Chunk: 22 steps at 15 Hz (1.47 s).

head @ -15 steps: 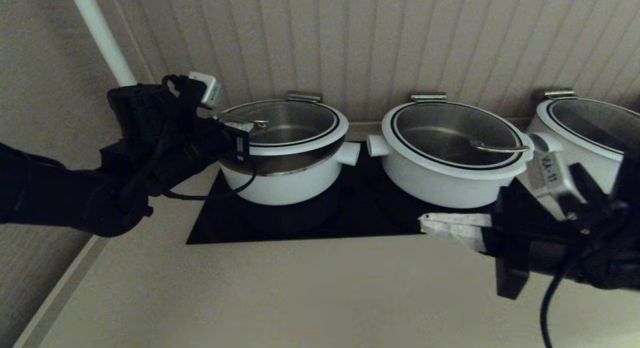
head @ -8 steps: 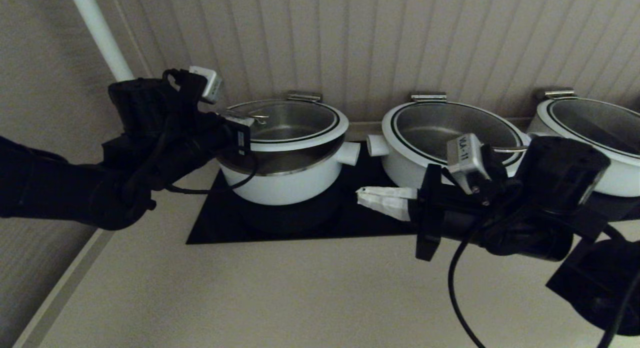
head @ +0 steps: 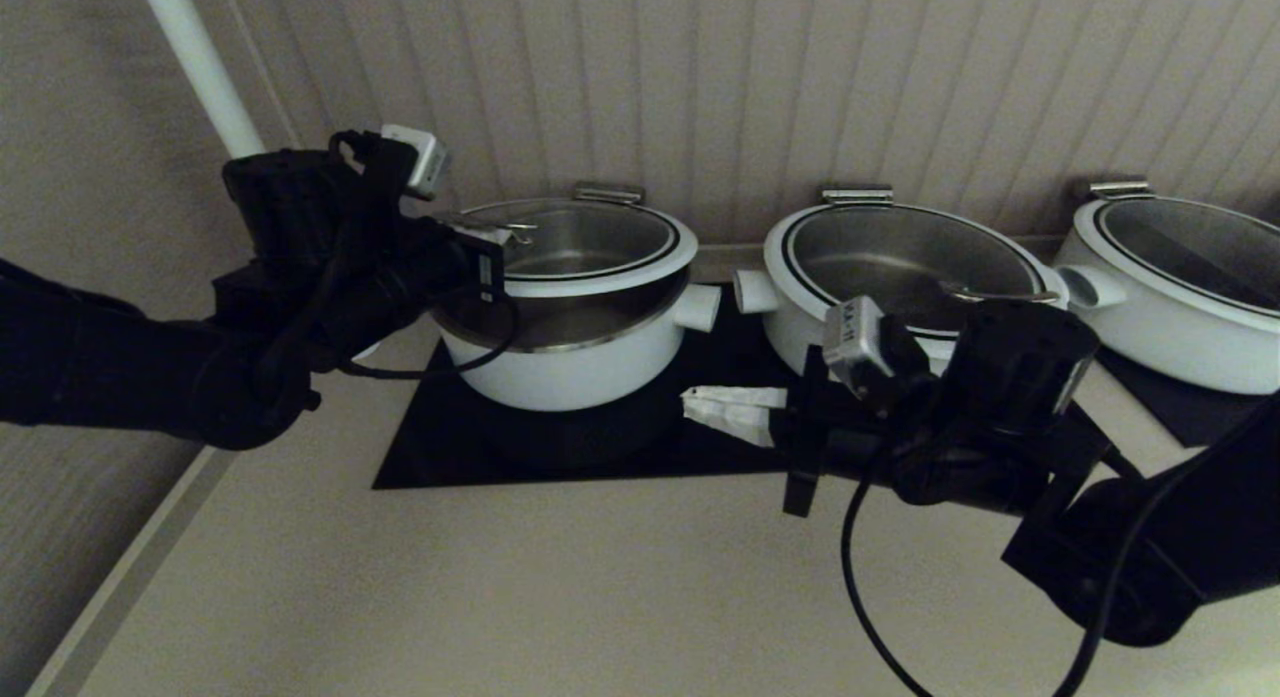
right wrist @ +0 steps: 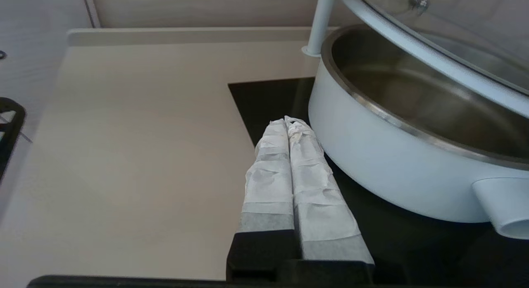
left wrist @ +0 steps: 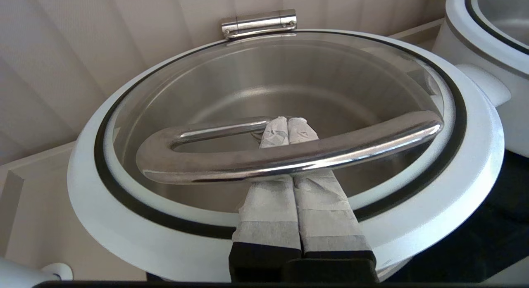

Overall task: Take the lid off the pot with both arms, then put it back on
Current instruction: Hold the pot lid with the right arm

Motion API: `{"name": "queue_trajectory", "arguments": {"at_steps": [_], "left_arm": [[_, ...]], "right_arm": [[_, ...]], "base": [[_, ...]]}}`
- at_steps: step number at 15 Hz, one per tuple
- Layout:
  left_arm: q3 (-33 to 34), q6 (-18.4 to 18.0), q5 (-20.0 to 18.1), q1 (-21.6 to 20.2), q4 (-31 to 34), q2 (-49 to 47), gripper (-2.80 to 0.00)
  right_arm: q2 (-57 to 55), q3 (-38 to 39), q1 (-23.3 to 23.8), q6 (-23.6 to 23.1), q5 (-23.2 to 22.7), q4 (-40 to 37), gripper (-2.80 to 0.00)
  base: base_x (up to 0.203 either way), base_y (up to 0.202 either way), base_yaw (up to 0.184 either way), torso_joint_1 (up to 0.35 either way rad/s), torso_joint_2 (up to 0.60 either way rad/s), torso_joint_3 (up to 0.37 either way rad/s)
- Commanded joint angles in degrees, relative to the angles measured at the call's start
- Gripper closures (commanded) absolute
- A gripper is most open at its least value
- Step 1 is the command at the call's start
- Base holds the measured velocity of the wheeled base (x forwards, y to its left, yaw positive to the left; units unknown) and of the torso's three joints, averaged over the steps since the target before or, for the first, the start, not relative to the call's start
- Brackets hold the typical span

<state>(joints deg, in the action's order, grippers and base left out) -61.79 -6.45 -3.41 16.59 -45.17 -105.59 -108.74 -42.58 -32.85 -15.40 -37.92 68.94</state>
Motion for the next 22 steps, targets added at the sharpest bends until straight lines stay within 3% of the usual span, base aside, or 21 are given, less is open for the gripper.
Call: {"name": "queue_trajectory", "arguments": {"at_steps": [1,17,22], "left_arm": [[-0.1,-0.1,0.0,0.0,-0.3,-0.3,0.00],[-2.2,-0.1,0.0,-0.1,0.0,0.0,0.00],[-2.2,-0.1,0.0,0.0,-0.1,0.2,0.00]], "right_arm": [[-3.5,-2.7,0.0,-0.2,-0.1,0.9,0.00],[-12.7,-19.0,0.8,3.4,7.7,0.9,0.00],[-14.1,-21.8,1.6,3.7,8.0,0.8,0.00]], "base": [[0.000,0.000,0.000,0.000,0.00,0.000],[0.000,0.000,0.000,0.000,0.00,0.000],[0.000,0.000,0.000,0.000,0.00,0.000]]}}
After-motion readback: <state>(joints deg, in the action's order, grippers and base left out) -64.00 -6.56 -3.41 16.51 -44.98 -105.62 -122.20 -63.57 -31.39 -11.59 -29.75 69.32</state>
